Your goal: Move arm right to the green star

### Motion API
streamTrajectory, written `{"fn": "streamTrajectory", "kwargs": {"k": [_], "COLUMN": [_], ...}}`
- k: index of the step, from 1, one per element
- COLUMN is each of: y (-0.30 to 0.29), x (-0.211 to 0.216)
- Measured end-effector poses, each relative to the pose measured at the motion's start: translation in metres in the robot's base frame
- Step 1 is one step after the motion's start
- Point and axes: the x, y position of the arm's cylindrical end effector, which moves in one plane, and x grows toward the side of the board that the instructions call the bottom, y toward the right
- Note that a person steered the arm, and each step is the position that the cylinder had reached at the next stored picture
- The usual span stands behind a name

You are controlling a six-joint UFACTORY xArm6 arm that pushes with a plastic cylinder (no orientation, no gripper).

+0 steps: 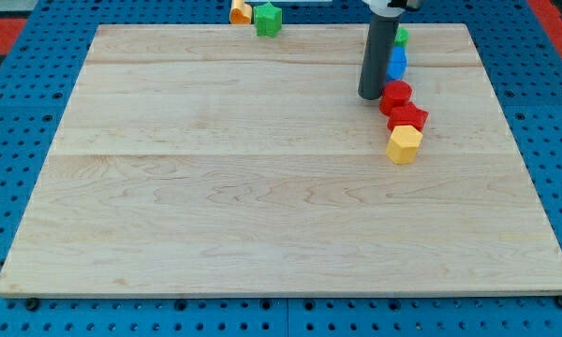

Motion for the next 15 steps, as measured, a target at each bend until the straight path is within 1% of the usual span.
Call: {"fn": "streamTrajectory", "kwargs": {"k": [3,4,5,7,8,10,11,12,13,14,15], "y": [0.011,-0.022,-0.1,-0.227,-0.229,-0.233,-0.223,-0.223,-0.195,-0.102,-0.037], "x": [0.0,-0.001,-0.032,-0.138,-0.149,-0.15,-0.134,-0.087,-0.073,-0.11,-0.15]}}
